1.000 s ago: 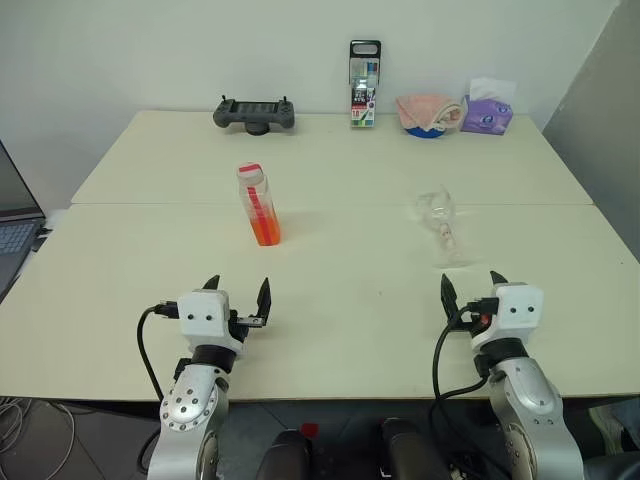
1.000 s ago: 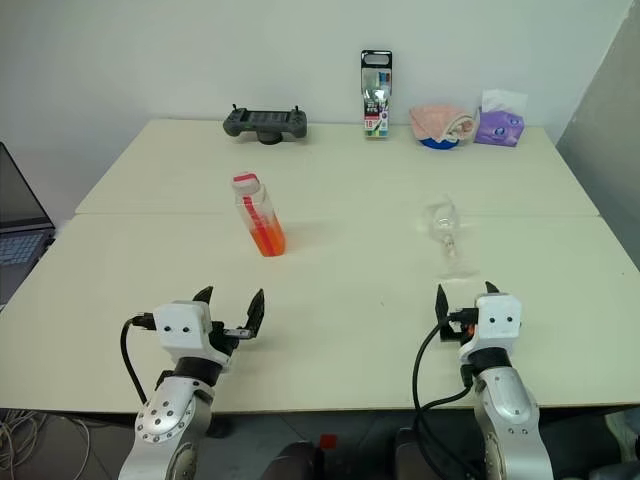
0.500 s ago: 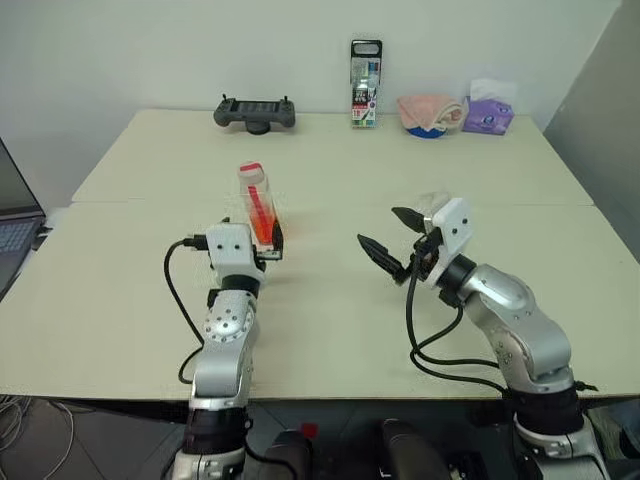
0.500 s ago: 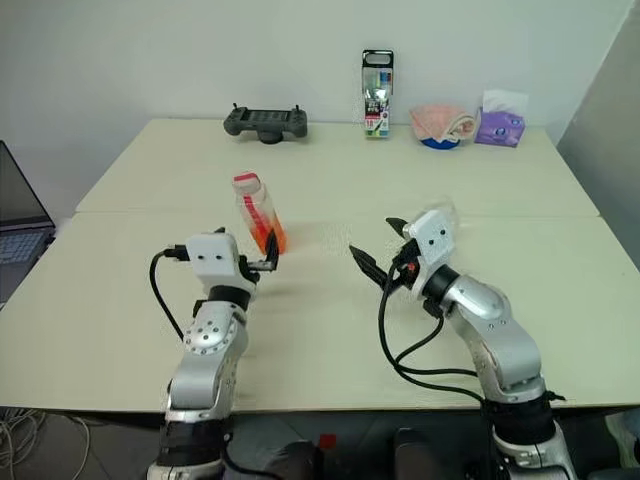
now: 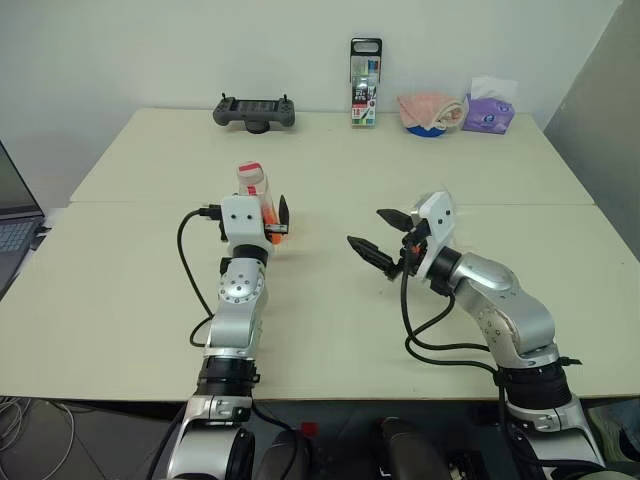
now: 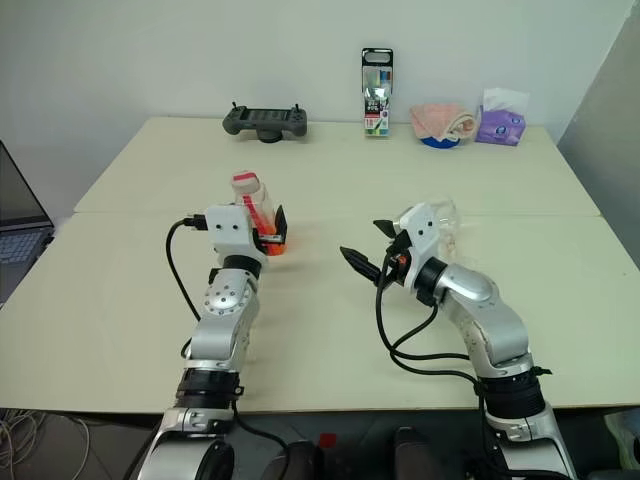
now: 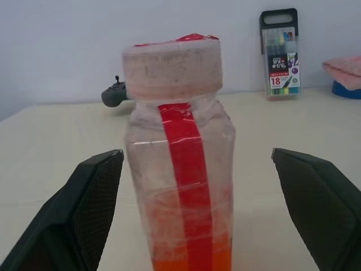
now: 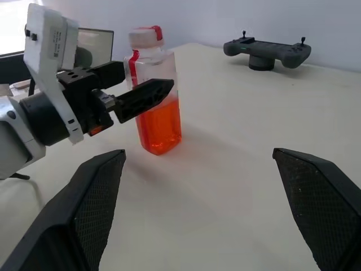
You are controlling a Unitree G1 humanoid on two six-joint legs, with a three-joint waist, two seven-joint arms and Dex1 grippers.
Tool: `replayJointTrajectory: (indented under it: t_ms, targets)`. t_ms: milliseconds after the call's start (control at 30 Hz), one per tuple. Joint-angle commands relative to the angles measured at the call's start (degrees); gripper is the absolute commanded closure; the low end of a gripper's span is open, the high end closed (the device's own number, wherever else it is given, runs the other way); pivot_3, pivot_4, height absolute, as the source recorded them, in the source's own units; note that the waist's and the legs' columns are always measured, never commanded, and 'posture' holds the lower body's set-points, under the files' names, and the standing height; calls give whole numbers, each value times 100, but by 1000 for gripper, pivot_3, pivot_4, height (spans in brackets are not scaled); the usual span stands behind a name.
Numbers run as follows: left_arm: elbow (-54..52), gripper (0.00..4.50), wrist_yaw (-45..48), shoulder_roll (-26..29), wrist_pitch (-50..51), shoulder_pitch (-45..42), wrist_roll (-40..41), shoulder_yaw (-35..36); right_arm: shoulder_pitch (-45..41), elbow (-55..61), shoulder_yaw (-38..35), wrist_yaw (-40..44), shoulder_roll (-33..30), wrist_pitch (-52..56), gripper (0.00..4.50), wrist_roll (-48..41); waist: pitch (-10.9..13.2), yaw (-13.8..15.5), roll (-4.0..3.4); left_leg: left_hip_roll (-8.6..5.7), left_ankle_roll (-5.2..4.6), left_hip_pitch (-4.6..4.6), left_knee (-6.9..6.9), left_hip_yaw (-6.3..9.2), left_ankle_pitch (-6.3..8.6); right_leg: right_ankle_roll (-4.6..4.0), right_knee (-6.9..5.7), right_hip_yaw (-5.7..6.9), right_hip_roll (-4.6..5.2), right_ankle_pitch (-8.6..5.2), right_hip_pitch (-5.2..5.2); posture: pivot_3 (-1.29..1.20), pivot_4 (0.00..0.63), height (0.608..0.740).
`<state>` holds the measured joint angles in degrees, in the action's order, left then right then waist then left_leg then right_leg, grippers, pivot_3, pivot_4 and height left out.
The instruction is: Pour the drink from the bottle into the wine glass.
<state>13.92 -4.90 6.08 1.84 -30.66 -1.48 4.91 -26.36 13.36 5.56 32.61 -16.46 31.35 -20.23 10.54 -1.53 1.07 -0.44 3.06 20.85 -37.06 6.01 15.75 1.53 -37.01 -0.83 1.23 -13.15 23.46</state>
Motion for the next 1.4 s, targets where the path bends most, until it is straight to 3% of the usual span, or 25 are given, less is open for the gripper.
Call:
replayJointTrajectory:
  t_ms: [33, 767, 867, 1100, 1233, 1400]
  targets:
    - [281, 17, -239, 17, -331, -376, -127, 55, -44, 150, -41, 6, -7, -155, 45, 5, 0, 0, 0, 0, 0, 0, 0, 0, 0, 0, -1, 0, 0, 0, 0, 0, 150, 740]
    - [1546, 17, -309, 101, -1027, -926, -11, 225, 325, 490, 33, -163, -32, -29, 45, 62, 0, -1, 0, 0, 2, 0, 1, 1, -1, 0, -2, 1, 0, 1, 2, 0, 150, 740]
    - [1703, 610, -308, 140, -1176, -950, -38, 230, 354, 510, 45, -175, -37, -30, 0, 75, 0, -1, 0, 0, 2, 0, 2, 2, -1, 1, -2, 1, 0, 1, 2, 0, 150, 740]
    - [2150, 2683, -245, 291, -1405, -1159, -47, 249, 259, 454, 7, -273, 3, -38, 0, 109, 0, -2, 0, 0, 3, 0, 1, 1, -1, -1, -3, 1, 0, 2, 2, 0, 150, 740]
    - [2070, 2763, 299, 440, -1472, -1177, 192, 267, 194, 814, -188, -314, -154, 300, 0, -94, 0, -16, 0, 1, 3, -2, 1, 1, -2, 4, -6, 1, -1, -1, 2, 0, 150, 740]
    - [955, 2767, 2498, 636, -1098, -744, 1358, 60, 144, 1582, -845, -164, -624, 1368, 0, -1066, 0, -12, 0, 0, 5, 8, 3, 2, -2, -16, 1, 2, 1, 10, 5, 0, 150, 740]
